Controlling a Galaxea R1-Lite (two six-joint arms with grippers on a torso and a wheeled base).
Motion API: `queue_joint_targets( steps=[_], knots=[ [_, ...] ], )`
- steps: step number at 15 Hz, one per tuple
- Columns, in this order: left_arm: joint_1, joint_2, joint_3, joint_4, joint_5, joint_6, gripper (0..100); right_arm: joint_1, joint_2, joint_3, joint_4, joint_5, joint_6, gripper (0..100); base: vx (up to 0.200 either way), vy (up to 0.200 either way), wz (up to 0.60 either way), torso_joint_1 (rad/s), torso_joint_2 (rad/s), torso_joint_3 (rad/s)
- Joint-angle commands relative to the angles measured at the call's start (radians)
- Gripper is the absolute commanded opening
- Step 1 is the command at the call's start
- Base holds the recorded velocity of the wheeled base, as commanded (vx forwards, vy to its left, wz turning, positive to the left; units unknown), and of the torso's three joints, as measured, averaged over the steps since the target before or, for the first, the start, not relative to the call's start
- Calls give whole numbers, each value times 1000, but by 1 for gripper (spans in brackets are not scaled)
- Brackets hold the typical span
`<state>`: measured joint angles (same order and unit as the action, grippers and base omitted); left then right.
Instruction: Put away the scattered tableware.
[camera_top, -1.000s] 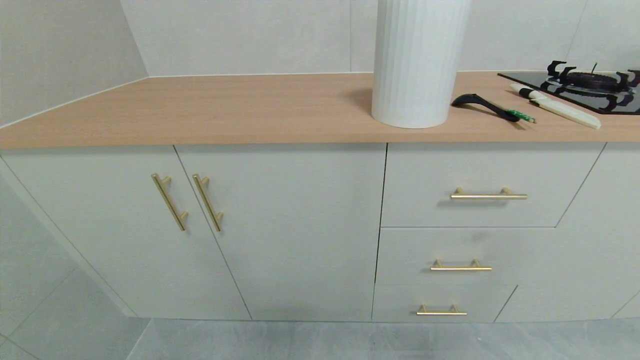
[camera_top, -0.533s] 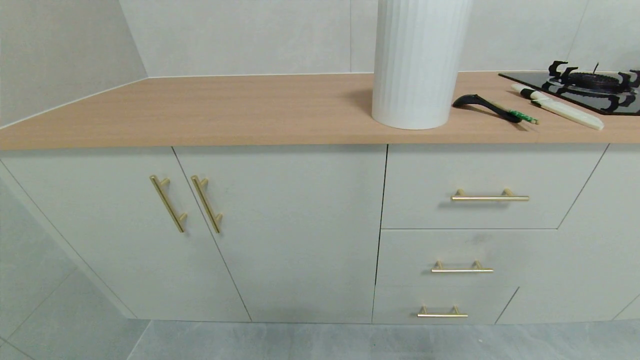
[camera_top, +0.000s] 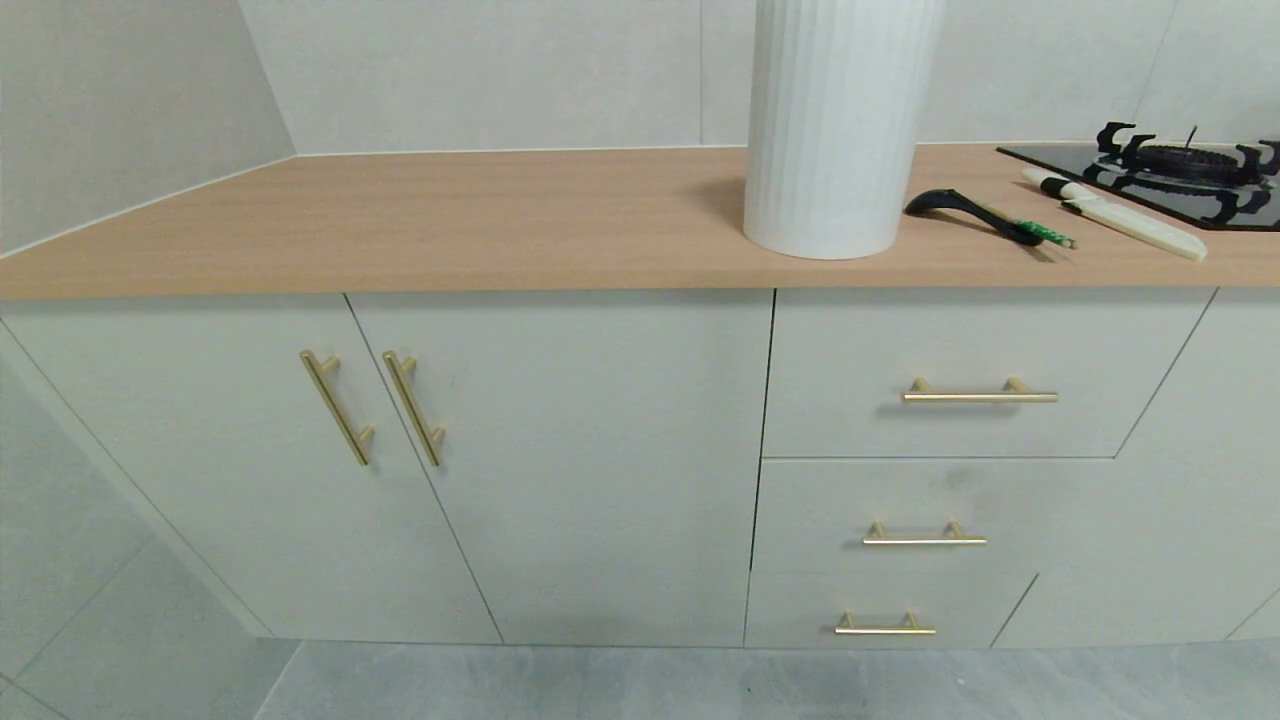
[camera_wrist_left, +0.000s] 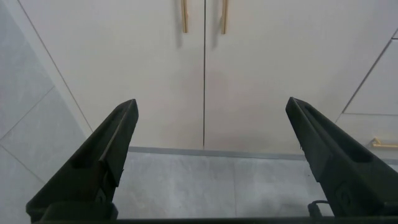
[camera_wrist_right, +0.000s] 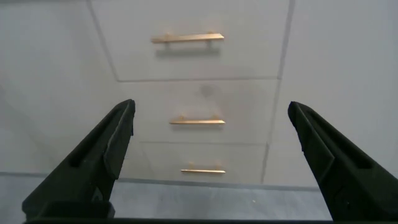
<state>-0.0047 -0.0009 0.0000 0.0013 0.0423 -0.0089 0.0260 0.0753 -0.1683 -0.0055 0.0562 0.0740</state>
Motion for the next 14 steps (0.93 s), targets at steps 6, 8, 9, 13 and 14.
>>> queue_joint_targets(
  steps=[6, 8, 9, 13, 14],
  knots=[
    [0, 1, 0, 0, 1, 0, 100, 72, 724, -189, 1, 74, -69, 100, 0, 0, 0, 0, 0, 0],
    [0, 1, 0, 0, 1, 0, 100, 109, 879, -215, -76, 79, -71, 100, 0, 0, 0, 0, 0, 0],
    [0, 1, 0, 0, 1, 0, 100, 127, 969, -218, -143, 77, -73, 100, 0, 0, 0, 0, 0, 0],
    [0, 1, 0, 0, 1, 0, 100, 163, 1259, -269, -341, 71, -76, 100, 0, 0, 0, 0, 0, 0],
    [0, 1, 0, 0, 1, 0, 100, 164, 1327, -292, -363, 71, -77, 100, 0, 0, 0, 0, 0, 0]
  ],
)
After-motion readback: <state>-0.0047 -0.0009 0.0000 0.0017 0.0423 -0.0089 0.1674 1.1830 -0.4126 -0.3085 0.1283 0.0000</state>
